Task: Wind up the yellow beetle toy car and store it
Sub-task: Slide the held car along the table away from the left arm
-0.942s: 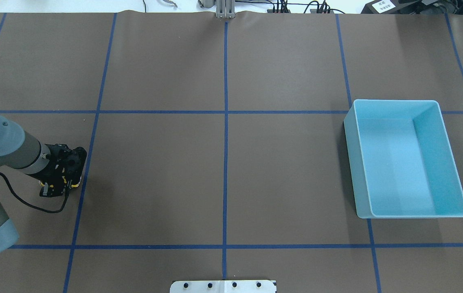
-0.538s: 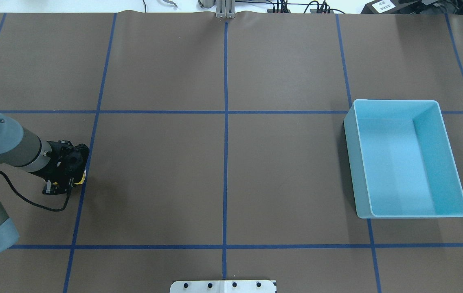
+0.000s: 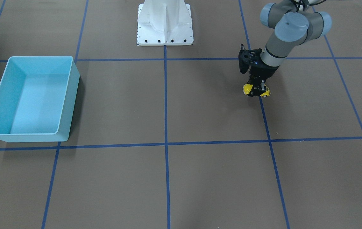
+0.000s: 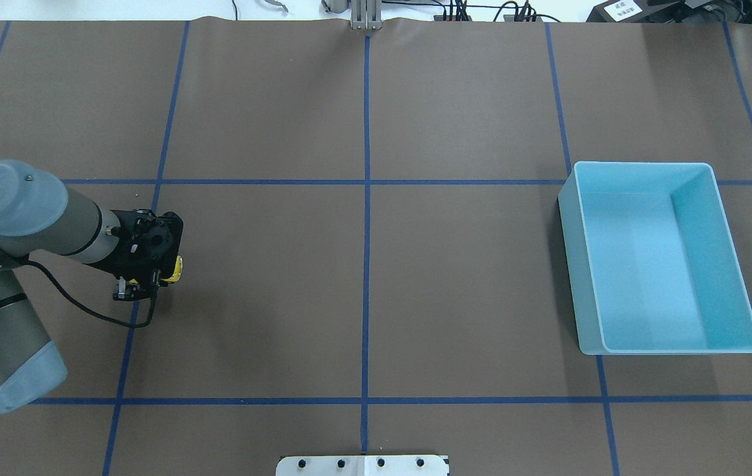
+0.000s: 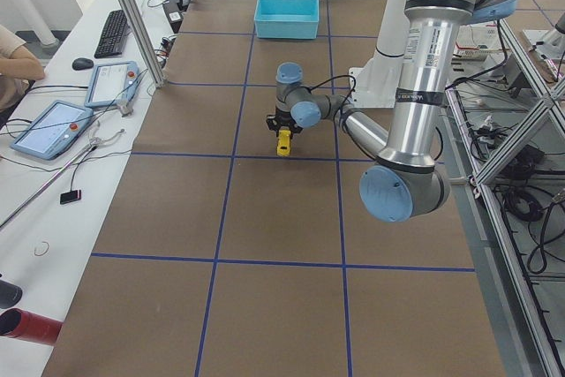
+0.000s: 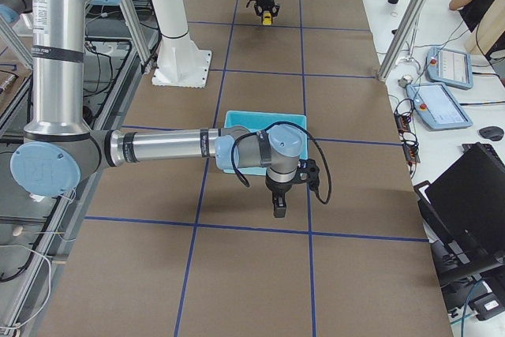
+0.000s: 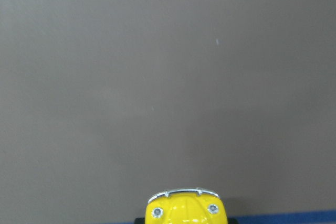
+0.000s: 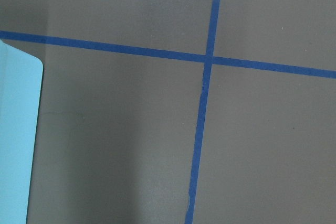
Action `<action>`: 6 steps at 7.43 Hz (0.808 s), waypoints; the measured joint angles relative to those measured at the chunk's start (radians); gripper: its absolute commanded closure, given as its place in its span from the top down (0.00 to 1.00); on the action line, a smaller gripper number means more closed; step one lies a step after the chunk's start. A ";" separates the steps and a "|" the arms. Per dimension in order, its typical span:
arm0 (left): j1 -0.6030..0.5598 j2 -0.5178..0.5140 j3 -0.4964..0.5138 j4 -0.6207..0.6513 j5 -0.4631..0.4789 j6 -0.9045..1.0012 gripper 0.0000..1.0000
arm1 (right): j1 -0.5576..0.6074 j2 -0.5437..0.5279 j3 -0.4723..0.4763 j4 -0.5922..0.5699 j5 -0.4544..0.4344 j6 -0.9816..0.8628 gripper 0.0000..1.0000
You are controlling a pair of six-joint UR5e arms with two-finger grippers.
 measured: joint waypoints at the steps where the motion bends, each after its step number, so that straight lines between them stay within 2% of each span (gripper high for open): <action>1: 0.002 -0.048 0.029 0.002 0.001 -0.022 0.35 | -0.001 0.000 0.000 0.000 0.001 0.000 1.00; 3: 0.007 -0.112 0.095 0.003 0.001 -0.040 0.35 | -0.002 0.000 0.001 0.000 0.001 0.000 1.00; 6: 0.017 -0.148 0.161 0.000 -0.014 -0.049 0.35 | -0.002 0.000 0.001 0.000 0.001 0.000 1.00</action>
